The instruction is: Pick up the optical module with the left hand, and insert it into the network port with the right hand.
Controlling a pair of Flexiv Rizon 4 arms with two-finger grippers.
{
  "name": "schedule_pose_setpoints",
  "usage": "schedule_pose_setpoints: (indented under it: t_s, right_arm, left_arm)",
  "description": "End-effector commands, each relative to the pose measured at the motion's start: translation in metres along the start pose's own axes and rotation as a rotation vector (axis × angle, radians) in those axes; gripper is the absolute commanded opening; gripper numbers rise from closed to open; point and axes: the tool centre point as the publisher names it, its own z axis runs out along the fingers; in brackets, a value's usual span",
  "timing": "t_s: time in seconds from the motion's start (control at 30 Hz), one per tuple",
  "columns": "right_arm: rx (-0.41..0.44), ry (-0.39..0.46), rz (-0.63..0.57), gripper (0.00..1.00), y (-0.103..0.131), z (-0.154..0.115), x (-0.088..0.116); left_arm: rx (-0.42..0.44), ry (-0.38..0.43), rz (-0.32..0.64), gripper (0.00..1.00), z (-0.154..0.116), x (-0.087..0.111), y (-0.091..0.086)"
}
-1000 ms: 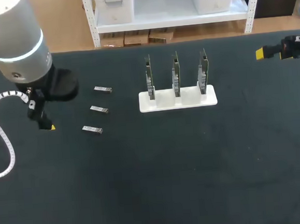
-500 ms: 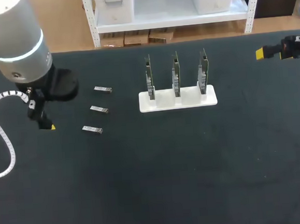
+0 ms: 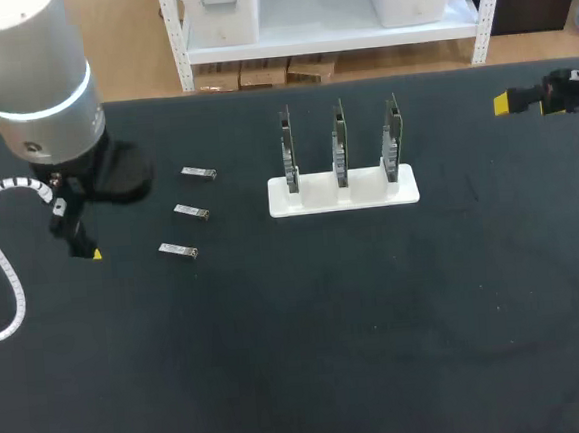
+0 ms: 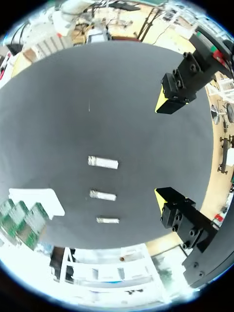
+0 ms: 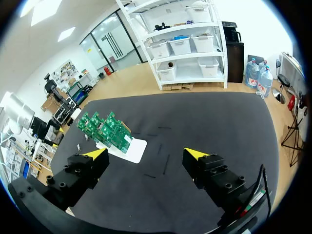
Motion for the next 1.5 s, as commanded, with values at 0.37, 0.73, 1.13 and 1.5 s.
schedule_pose_setpoints:
  t_s: [0.37,0.73,1.13,1.5]
  right_arm:
    - [0.013,0.002,0.002,1.00,0.003,-0.003,0.000]
    - [0.013,0.002,0.002,1.00,0.003,-0.003,0.000]
    - [0.013,0.002,0.002,1.00,0.003,-0.003,0.000]
    - [0.013,0.002,0.002,1.00,0.003,-0.003,0.000]
  left_arm:
    - [0.192,-0.066,0.011,1.00,0.009,-0.026,0.006]
    - [0.135,-0.271,-0.149,1.00,0.025,-0.020,0.001]
    - [0.077,-0.181,-0.067,1.00,0.027,-0.049,-0.002]
    - [0.090,-0.159,-0.031,1.00,0.037,-0.068,0.008]
